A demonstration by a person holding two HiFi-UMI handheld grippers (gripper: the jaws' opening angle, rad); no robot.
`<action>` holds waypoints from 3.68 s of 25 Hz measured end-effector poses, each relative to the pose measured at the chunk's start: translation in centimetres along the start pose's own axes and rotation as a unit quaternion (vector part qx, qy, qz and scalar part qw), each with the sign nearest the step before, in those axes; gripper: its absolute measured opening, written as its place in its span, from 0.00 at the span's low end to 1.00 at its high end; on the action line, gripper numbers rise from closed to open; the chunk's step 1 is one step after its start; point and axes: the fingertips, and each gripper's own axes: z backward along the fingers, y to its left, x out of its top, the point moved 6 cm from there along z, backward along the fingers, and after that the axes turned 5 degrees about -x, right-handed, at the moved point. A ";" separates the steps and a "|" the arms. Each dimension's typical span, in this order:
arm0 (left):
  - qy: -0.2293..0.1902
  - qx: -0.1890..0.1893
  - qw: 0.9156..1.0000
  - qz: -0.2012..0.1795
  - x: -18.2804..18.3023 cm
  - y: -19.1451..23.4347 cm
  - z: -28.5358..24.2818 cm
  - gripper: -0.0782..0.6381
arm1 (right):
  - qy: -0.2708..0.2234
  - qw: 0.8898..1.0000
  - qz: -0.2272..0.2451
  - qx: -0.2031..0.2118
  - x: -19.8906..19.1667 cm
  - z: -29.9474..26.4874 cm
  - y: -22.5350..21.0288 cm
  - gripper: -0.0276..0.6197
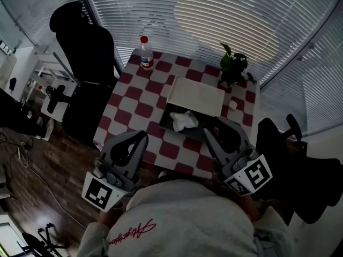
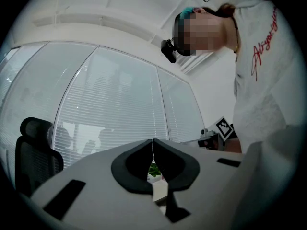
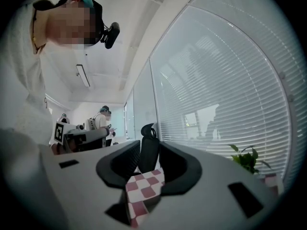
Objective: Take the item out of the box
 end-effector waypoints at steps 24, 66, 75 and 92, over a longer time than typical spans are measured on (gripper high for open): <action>0.003 0.026 1.000 -0.006 0.2 0.5 1.3 0.13 | 0.058 0.998 0.001 0.024 -3.9 -3.2 0.2 0.24; 0.015 0.053 0.998 -0.021 0.6 0.8 3.0 0.13 | 0.153 0.987 0.018 0.033 -10.2 -6.3 -1.2 0.25; 0.017 0.059 0.998 -0.016 0.3 1.0 3.2 0.13 | 0.181 0.982 0.042 0.035 -11.8 -7.0 -1.4 0.25; 0.018 0.065 0.998 -0.016 0.3 1.0 3.8 0.13 | 0.229 0.971 0.057 0.036 -15.4 -8.0 -2.3 0.25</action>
